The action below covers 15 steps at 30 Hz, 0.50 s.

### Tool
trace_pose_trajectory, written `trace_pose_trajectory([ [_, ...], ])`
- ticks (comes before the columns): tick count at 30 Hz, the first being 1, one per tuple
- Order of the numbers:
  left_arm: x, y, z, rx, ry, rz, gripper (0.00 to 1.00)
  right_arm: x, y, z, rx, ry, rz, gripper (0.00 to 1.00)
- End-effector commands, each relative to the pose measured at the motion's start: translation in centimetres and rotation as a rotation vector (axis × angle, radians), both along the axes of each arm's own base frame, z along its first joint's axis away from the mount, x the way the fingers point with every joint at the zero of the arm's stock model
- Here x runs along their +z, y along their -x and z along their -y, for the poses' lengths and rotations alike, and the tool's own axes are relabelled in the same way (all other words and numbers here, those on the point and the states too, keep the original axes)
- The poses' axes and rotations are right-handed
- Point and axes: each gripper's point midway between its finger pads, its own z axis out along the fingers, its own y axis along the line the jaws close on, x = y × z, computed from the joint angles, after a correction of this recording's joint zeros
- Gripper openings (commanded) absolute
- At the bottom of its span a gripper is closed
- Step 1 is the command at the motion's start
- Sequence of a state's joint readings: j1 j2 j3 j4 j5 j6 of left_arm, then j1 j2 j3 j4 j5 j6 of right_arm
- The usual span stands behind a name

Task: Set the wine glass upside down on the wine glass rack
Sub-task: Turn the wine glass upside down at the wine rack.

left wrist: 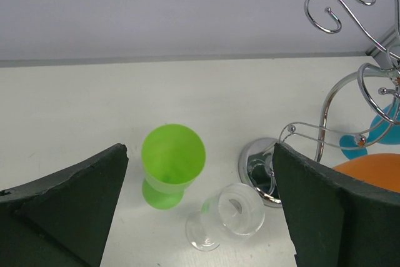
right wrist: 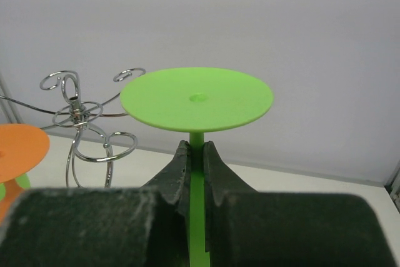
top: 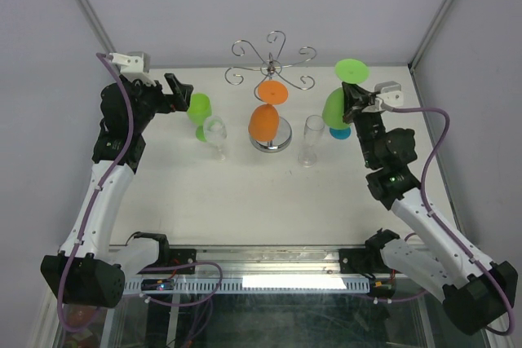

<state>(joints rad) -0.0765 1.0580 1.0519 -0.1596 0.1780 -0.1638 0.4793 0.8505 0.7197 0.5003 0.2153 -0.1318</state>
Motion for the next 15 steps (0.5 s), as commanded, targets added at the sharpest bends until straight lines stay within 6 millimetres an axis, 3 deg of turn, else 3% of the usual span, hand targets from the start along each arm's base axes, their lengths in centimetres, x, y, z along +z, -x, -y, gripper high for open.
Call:
trace_pose_trajectory([
  [1,1.7,0.0,-0.7,0.017,-0.018,0.071,0.99,3.8,0.0,1.6,-0.084,-0.043,0.114,0.0],
  [8,2.4,0.7,0.3,-0.044,-0.028,0.103,0.99,3.1,-0.5,1.9,-0.108,-0.049,0.088,0.0],
  [15,3.9,5.0,3.8,-0.148,-0.078,0.186,0.99,3.4,0.4,2.7,-0.115,-0.093,-0.003,0.0],
])
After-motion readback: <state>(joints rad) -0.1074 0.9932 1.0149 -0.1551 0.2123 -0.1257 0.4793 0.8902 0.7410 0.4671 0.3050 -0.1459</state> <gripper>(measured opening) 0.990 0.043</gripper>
